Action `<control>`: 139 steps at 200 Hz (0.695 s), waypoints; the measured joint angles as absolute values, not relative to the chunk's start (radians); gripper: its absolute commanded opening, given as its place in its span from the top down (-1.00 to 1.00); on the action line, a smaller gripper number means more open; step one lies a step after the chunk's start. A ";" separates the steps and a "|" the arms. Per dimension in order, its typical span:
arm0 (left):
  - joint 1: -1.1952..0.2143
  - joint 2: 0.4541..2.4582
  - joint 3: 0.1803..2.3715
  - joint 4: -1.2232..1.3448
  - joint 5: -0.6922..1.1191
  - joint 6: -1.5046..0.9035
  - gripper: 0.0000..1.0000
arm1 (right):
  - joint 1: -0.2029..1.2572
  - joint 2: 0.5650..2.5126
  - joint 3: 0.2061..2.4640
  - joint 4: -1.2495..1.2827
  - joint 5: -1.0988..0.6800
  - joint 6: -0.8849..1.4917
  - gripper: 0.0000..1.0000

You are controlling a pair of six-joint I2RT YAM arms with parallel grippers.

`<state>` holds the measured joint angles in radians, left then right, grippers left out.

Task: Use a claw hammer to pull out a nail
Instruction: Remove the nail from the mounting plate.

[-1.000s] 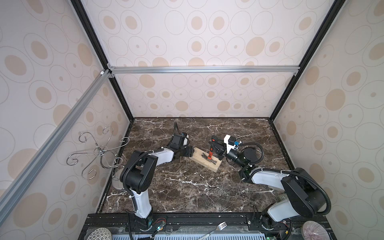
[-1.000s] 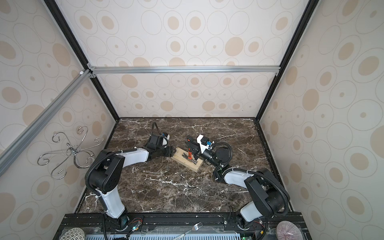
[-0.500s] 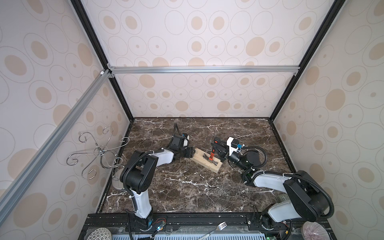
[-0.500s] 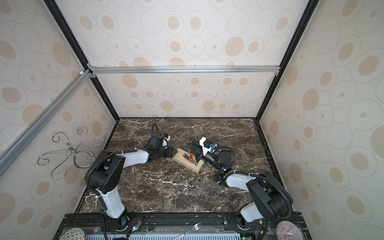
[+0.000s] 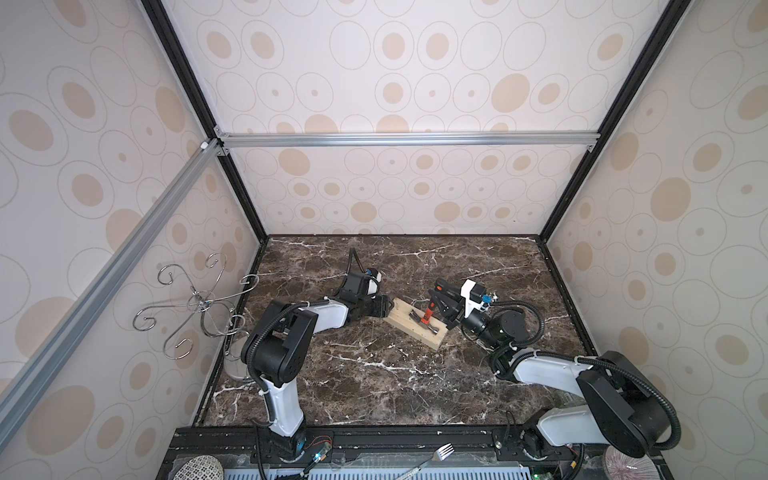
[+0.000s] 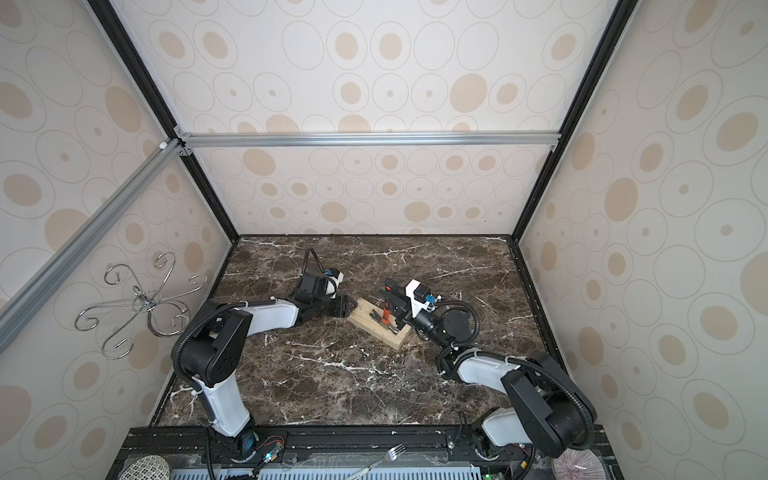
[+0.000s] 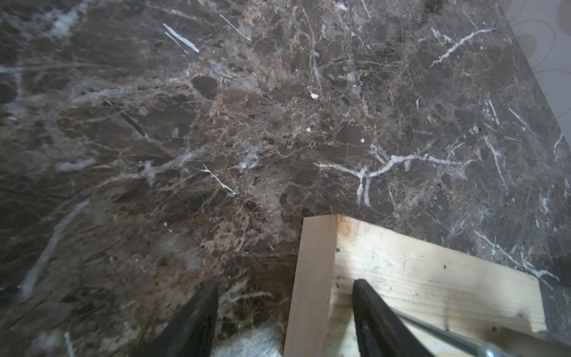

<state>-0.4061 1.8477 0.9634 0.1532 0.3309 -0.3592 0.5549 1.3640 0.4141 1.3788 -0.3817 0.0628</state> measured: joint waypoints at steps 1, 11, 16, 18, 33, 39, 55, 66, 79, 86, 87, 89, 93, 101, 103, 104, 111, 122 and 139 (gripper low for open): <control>-0.406 1.848 0.963 0.154 0.331 -0.359 -0.33 | 0.555 1.363 0.413 1.379 -0.382 0.063 1.00; -0.406 1.848 0.960 0.160 0.333 -0.359 -0.33 | 0.555 1.356 0.408 1.377 -0.379 0.062 1.00; -0.406 1.848 0.959 0.163 0.333 -0.359 -0.33 | 0.555 1.354 0.406 1.377 -0.377 0.062 1.00; -0.406 1.848 0.958 0.164 0.333 -0.359 -0.33 | 0.555 1.354 0.405 1.378 -0.377 0.063 1.00; -0.406 1.849 0.955 0.171 0.336 -0.359 -0.33 | 0.555 1.349 0.402 1.377 -0.372 0.063 1.00; -0.406 1.850 0.955 0.176 0.336 -0.359 -0.33 | 0.555 1.348 0.400 1.377 -0.369 0.063 1.00; -0.406 1.851 0.952 0.184 0.348 -0.359 -0.32 | 0.555 1.338 0.391 1.378 -0.364 0.064 1.00; -0.406 1.851 0.947 0.192 0.356 -0.359 -0.32 | 0.555 1.333 0.385 1.380 -0.363 0.064 1.00; -0.407 1.848 0.941 0.201 0.362 -0.358 -0.33 | 0.555 1.329 0.382 1.380 -0.363 0.064 1.00; -0.409 1.845 0.937 0.204 0.361 -0.355 -0.33 | 0.555 1.329 0.382 1.381 -0.363 0.064 1.00; -0.409 1.845 0.937 0.205 0.361 -0.354 -0.33 | 0.555 1.329 0.382 1.381 -0.363 0.064 1.00; -0.409 1.843 0.936 0.205 0.361 -0.353 -0.33 | 0.555 1.329 0.382 1.381 -0.364 0.064 1.00; -0.411 1.840 0.934 0.205 0.358 -0.350 -0.34 | 0.555 1.329 0.382 1.381 -0.364 0.064 1.00; -0.413 1.831 0.931 0.206 0.353 -0.342 -0.34 | 0.555 1.329 0.382 1.381 -0.366 0.065 1.00; -0.413 1.827 0.930 0.205 0.350 -0.338 -0.35 | 0.555 1.329 0.382 1.380 -0.367 0.066 1.00; -0.414 1.825 0.929 0.204 0.349 -0.337 -0.35 | 0.555 1.329 0.382 1.380 -0.367 0.067 1.00; -0.418 1.810 0.919 0.200 0.339 -0.325 -0.36 | 0.555 1.329 0.384 1.377 -0.371 0.067 1.00; -0.422 1.785 0.899 0.194 0.326 -0.307 -0.37 | 0.555 1.329 0.390 1.368 -0.374 0.068 1.00; -0.423 1.713 0.853 0.191 0.308 -0.267 -0.38 | 0.554 1.330 0.408 1.342 -0.382 0.068 1.00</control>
<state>-0.4232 1.7130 0.8528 0.1905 0.3084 -0.2672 0.5545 1.3296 0.4076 1.3418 -0.3817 0.0685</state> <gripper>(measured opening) 0.686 0.208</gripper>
